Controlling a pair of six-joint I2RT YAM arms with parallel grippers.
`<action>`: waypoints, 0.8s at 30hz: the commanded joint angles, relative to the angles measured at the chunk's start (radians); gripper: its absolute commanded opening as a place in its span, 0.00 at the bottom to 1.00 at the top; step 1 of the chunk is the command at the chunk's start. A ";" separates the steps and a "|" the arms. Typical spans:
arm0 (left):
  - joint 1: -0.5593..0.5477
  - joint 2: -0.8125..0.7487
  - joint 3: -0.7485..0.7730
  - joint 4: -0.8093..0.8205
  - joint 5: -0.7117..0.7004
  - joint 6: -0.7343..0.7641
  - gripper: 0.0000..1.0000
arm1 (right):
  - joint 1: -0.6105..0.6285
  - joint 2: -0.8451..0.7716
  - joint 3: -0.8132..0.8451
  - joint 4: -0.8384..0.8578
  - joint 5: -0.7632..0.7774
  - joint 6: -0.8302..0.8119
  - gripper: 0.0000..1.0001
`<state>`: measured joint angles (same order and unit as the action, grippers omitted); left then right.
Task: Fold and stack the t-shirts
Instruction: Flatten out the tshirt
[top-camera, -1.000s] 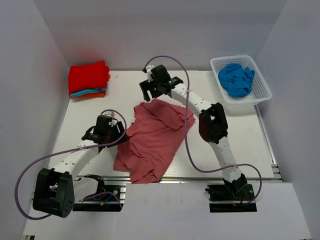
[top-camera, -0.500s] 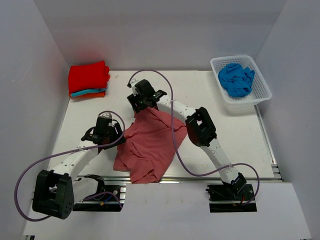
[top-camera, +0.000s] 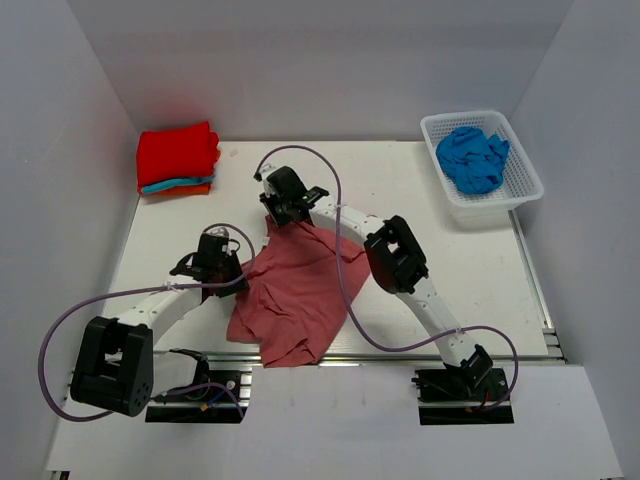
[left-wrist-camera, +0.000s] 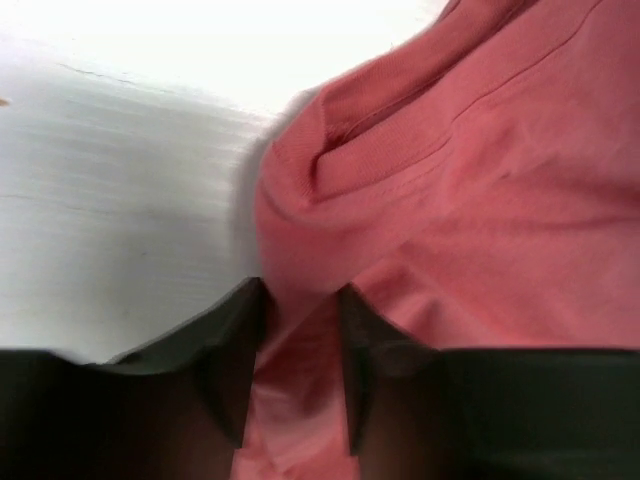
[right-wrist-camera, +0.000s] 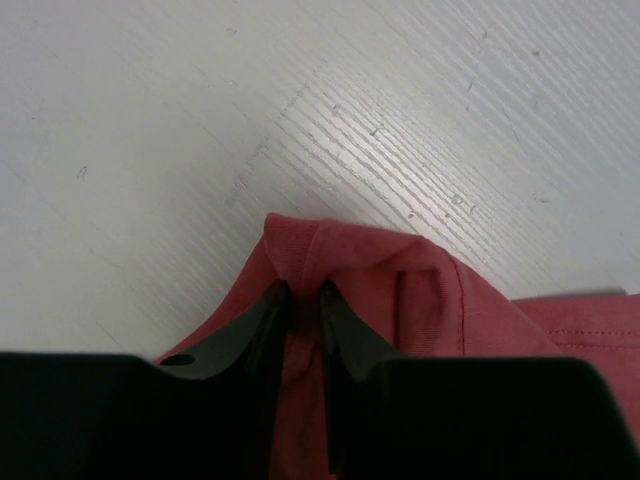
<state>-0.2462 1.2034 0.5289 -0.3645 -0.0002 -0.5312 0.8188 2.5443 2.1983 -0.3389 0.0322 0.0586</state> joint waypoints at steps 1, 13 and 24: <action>-0.005 -0.007 -0.009 0.065 0.045 0.007 0.40 | 0.022 -0.001 0.035 0.055 0.034 -0.025 0.24; -0.005 -0.149 0.051 0.094 0.065 0.072 0.00 | 0.039 -0.194 -0.098 0.193 0.147 -0.026 0.00; -0.005 -0.398 0.213 0.029 0.112 0.100 0.00 | 0.029 -0.577 -0.383 0.376 0.418 -0.022 0.00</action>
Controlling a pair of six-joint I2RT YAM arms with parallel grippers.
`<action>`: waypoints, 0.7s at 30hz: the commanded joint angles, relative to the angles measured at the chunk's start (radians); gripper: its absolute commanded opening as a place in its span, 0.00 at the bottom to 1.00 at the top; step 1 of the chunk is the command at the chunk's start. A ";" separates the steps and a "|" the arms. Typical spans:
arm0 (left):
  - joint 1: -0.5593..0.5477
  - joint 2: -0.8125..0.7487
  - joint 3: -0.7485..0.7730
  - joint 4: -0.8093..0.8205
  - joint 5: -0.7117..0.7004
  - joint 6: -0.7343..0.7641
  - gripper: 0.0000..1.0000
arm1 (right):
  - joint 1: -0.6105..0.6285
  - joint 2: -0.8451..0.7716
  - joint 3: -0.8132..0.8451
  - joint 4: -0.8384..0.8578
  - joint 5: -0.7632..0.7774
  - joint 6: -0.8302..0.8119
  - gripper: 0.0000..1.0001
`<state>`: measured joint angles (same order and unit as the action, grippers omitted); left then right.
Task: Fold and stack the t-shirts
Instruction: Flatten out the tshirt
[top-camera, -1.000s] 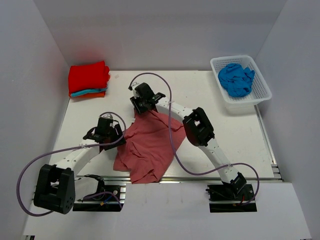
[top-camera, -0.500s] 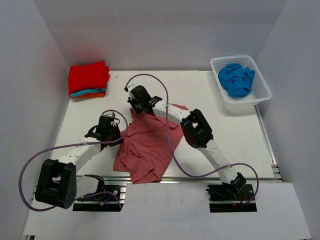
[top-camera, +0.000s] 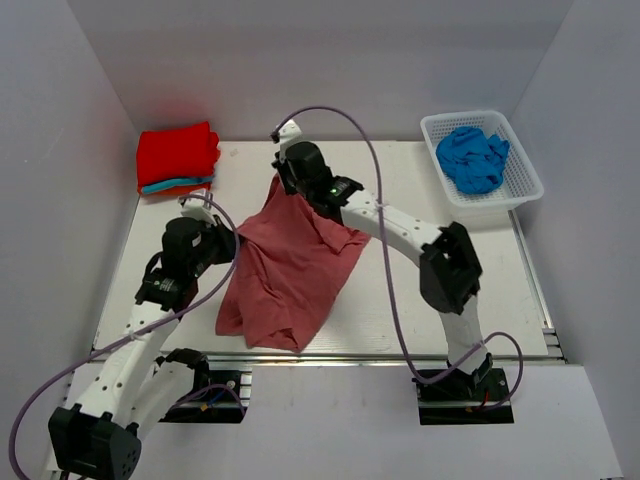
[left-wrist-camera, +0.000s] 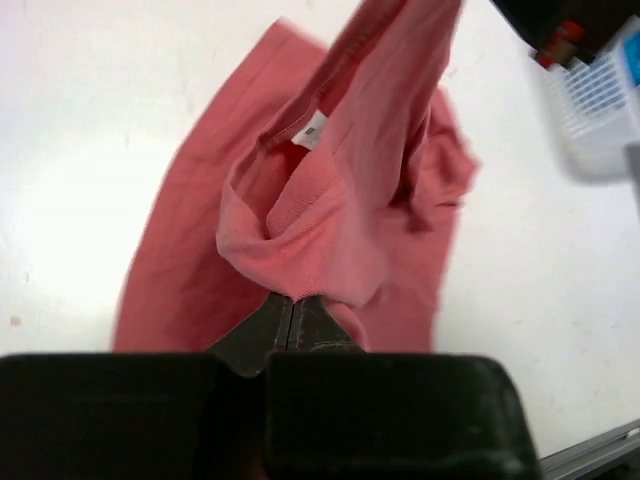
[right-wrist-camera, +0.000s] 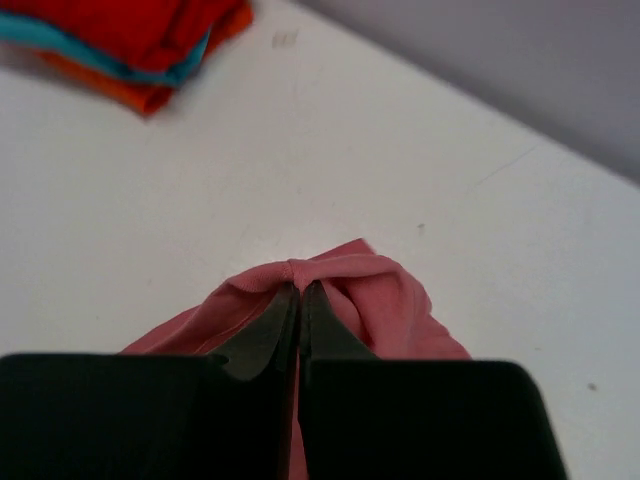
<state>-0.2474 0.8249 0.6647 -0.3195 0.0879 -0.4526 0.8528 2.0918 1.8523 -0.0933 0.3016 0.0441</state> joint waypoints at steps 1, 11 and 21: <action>-0.004 -0.020 0.114 -0.016 0.024 0.022 0.00 | -0.004 -0.166 -0.088 0.142 0.175 -0.012 0.00; -0.004 0.054 0.415 -0.035 0.022 0.092 0.00 | -0.037 -0.437 -0.252 0.260 0.510 -0.121 0.00; -0.004 0.226 0.895 -0.161 0.032 0.267 0.00 | -0.044 -0.641 -0.219 0.323 0.521 -0.320 0.00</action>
<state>-0.2527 1.0367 1.4391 -0.4496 0.1177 -0.2703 0.8181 1.5257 1.5902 0.1349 0.7612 -0.1848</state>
